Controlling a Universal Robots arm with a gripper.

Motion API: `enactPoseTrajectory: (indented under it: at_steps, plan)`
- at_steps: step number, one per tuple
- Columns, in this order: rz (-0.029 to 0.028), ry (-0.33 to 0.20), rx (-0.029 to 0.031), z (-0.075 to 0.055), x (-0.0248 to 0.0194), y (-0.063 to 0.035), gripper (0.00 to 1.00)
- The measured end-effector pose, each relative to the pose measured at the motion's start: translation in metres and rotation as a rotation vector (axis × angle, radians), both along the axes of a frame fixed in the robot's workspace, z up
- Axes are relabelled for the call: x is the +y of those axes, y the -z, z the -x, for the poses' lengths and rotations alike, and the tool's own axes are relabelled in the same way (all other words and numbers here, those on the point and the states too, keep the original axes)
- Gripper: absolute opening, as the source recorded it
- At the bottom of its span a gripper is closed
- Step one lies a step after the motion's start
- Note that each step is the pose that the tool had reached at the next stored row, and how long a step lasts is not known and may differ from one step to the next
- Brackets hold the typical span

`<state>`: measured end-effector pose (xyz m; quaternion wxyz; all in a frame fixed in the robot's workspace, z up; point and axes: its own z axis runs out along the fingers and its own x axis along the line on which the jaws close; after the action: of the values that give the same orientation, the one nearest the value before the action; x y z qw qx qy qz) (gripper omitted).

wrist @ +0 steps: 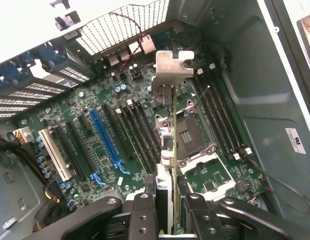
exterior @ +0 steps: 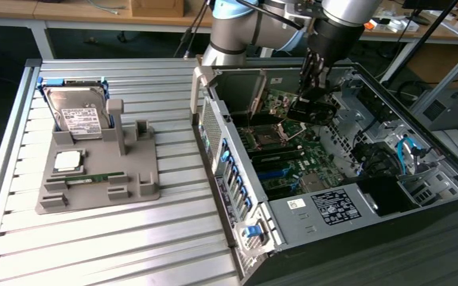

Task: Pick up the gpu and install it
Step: 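Insert the gpu into the slot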

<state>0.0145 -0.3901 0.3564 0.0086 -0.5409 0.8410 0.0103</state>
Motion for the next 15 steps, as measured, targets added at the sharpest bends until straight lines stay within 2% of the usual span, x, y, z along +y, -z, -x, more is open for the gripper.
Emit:
enactPoseTrajectory:
  at_steps: [15]
  plan:
    - [0.0000,-0.036,0.0000,0.0000,0.0000,0.0001,0.27]
